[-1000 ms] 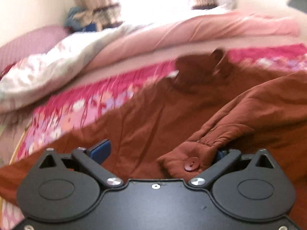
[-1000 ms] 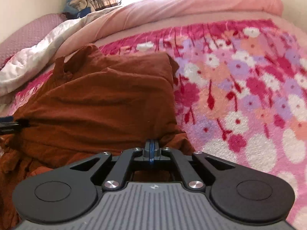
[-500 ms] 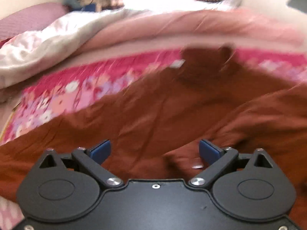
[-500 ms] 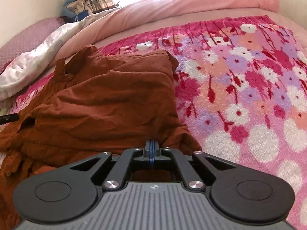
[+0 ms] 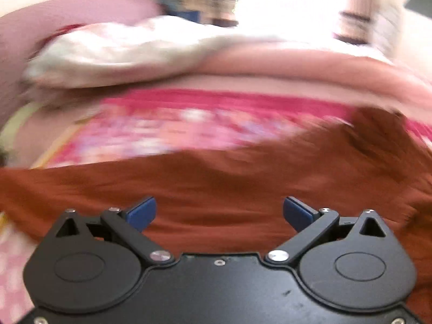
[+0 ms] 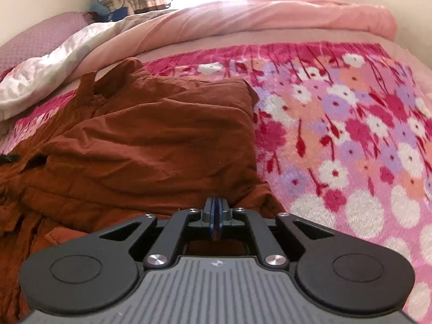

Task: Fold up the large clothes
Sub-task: 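Grasp the other sleeve of the jacket with the left tool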

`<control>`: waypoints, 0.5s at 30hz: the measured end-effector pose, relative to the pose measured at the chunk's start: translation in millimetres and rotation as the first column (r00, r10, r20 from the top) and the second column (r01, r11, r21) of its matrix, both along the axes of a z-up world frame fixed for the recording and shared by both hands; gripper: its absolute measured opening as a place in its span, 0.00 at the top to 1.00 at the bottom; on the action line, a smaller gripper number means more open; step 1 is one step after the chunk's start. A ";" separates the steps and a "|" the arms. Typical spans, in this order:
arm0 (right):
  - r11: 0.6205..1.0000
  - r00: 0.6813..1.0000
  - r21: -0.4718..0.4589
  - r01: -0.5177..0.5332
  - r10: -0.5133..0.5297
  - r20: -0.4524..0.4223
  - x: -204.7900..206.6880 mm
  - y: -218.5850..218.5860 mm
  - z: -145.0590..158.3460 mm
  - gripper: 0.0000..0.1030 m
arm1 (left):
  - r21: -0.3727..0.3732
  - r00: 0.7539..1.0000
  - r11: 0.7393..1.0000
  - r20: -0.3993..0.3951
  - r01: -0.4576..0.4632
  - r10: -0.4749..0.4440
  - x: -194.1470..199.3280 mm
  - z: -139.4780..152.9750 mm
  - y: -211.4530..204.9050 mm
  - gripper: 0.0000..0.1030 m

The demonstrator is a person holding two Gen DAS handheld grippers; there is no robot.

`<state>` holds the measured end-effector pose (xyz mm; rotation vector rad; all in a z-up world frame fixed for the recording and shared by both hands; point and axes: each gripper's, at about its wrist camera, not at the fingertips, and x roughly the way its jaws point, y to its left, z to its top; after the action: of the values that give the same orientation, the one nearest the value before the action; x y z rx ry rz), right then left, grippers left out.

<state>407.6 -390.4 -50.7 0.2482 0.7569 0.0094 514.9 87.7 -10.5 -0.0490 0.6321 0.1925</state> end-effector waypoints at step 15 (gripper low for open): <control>0.995 0.992 0.095 -0.013 0.002 0.124 -16.5 57.8 36.9 0.69 | 0.043 0.796 0.799 -0.070 -0.600 0.601 -54.1 -20.1 249.3 0.00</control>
<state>391.1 -332.6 -13.8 0.3329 0.6350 0.0676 460.8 337.1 -30.5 -0.2280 0.6805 0.8266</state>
